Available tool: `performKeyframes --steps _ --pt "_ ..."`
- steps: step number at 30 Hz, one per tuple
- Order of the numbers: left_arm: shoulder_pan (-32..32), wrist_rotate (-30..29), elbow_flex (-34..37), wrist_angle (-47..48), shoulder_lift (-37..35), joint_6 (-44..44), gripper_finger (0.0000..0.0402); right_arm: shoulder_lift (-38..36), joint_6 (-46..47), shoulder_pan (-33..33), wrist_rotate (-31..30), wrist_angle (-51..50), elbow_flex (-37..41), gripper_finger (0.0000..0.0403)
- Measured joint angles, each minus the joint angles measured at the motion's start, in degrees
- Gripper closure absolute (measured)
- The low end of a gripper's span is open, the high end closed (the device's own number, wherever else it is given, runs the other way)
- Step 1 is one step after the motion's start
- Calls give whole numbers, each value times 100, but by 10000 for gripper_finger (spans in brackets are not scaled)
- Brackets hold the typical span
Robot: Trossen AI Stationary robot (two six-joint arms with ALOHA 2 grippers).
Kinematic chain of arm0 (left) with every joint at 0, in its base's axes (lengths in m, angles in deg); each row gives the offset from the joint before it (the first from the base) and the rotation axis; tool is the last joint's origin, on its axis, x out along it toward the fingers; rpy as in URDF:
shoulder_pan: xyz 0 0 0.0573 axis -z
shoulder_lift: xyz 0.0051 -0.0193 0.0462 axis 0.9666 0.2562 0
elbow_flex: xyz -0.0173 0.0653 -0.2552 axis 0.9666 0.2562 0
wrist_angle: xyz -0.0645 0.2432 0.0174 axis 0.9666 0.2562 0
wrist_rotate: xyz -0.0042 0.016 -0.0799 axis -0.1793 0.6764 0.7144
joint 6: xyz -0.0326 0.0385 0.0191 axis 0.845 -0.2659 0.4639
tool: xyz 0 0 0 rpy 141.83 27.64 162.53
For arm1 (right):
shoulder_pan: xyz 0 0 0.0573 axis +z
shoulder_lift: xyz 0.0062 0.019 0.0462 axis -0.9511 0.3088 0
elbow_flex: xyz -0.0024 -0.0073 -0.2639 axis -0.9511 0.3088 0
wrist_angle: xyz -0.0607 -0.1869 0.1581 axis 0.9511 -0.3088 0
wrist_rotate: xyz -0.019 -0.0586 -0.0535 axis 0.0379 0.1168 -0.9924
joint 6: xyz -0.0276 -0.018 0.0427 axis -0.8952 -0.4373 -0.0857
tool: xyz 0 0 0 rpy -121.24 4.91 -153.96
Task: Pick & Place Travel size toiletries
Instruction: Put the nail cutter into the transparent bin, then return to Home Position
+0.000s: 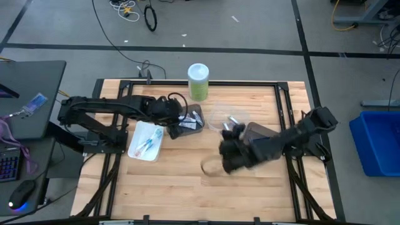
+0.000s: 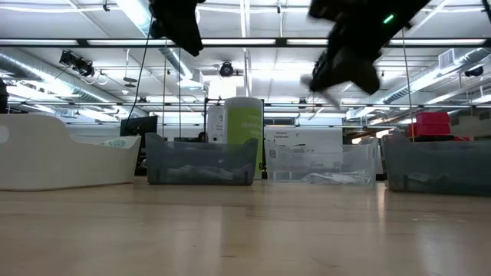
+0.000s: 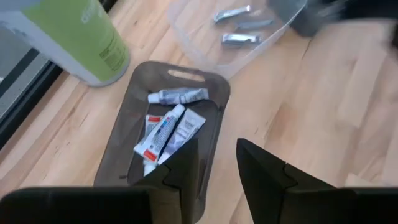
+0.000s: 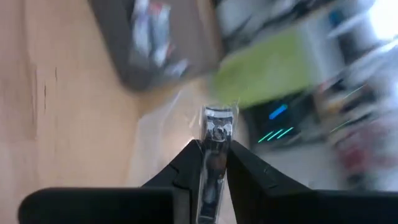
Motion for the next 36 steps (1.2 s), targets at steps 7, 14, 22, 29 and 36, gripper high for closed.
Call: performKeyframes --steps 7,14,22,29,36 --pt "18 -28 2 27 -105 -100 285 0 239 -1924 3047 49 9 333" --pt "18 -112 9 26 -64 -284 285 0 766 -2931 3661 130 9 288" --pt "18 -113 9 311 -66 -249 285 -19 342 -3082 4073 93 9 249" --pt "20 -263 7 691 -436 57 285 -412 328 -2819 4284 -453 -360 240" --pt "261 -1073 40 1012 -1519 180 285 -1537 18 -2360 4323 -1398 -915 255"
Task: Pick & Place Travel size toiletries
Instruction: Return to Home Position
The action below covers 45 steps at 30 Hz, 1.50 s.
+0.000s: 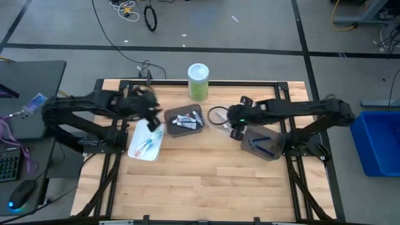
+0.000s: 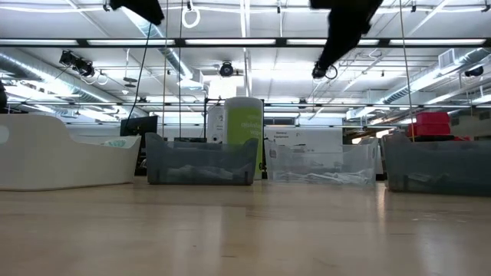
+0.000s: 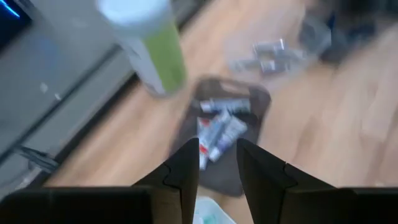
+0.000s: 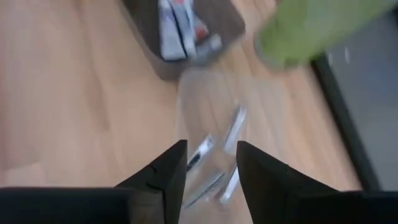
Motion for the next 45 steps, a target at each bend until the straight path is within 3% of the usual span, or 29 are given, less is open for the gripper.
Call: performKeyframes --steps 3,6,11,19,27,33,45 --pt "184 -410 146 -12 -616 81 285 -607 -544 239 84 53 -1 263" --pt "367 -504 447 -169 -1279 145 285 -1171 -1042 457 573 441 154 271" --pt "713 -729 1697 -1077 -2656 -153 285 -2200 -1640 591 1417 1667 1033 286" --pt "773 -563 4039 -3185 -4794 -1261 285 -3839 -1777 438 1438 3221 2889 308" --pt "773 -370 5362 -4114 -6204 -1893 285 -5284 -1712 282 1443 3986 4368 331" --pt "773 -382 5816 -4113 -6458 -1917 285 -6177 -1685 221 1448 4187 5206 347" --pt "771 -487 7098 -5799 -6470 -2446 285 -7345 -1455 217 1522 4360 6271 387"
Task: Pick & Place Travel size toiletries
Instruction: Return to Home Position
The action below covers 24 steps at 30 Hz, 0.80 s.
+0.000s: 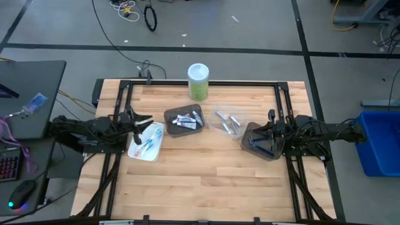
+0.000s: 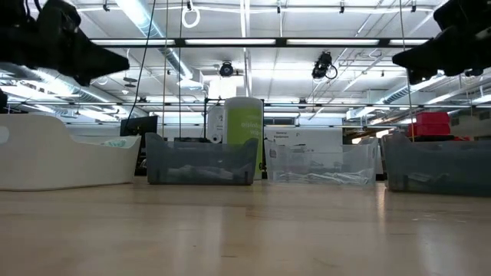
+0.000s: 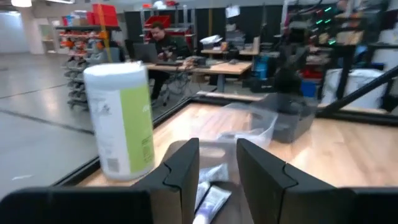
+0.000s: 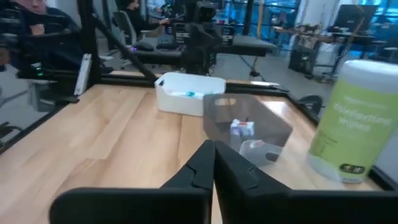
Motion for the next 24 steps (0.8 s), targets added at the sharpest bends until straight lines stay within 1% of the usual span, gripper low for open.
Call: performKeyframes --steps 3,6,9,12,15,17,19,21,24 --pt "2 -249 279 -178 2 -7 285 -157 4 0 91 -17 156 397" --pt "0 -339 419 -439 4 19 285 -261 4 0 144 0 180 398" --pt "-3 -207 513 -740 60 -167 285 -275 2 0 416 4 180 398" --pt "-3 -20 571 -884 52 -289 285 -275 50 2 428 -17 181 399" --pt "-3 354 573 -872 96 -310 285 -275 102 0 586 5 265 399" --pt "-3 853 574 -852 88 -495 285 -273 69 0 837 170 431 399" --pt "-3 1351 578 -828 93 -709 285 -273 51 4 875 553 666 399" --pt "-3 1575 580 -813 94 -880 285 -273 7 -11 707 898 890 398" --pt "-5 1594 580 -799 94 -912 285 -244 -61 -26 342 1040 1015 396"
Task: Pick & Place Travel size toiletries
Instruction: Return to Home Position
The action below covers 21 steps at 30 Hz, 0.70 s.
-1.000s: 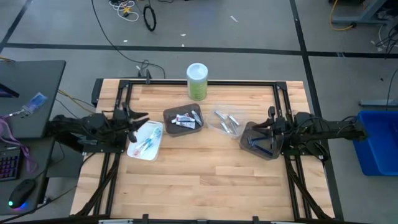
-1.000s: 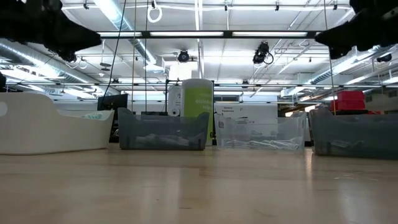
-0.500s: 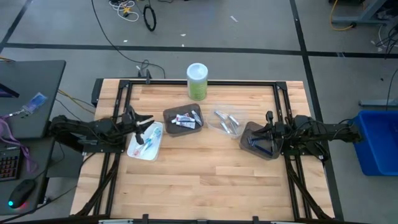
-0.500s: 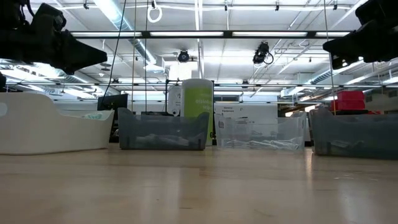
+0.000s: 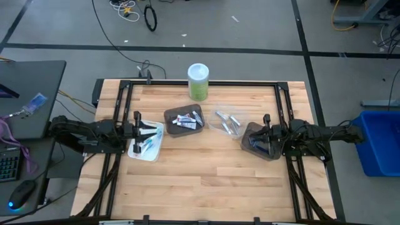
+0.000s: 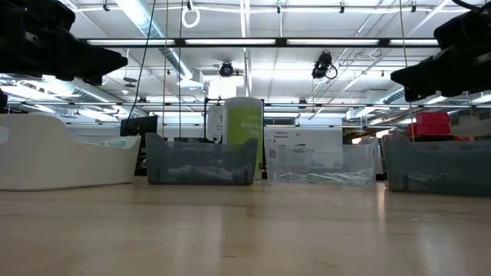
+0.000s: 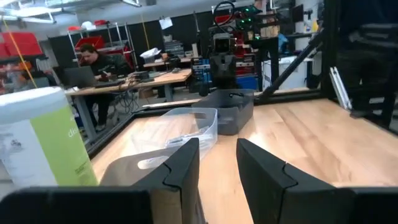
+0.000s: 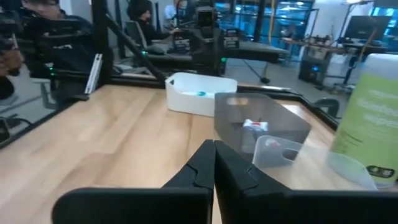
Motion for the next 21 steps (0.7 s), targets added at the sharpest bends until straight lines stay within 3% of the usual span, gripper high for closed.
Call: performKeyframes --steps 21 --pt "-2 751 17 95 -2 -89 285 26 148 0 134 72 -4 391"
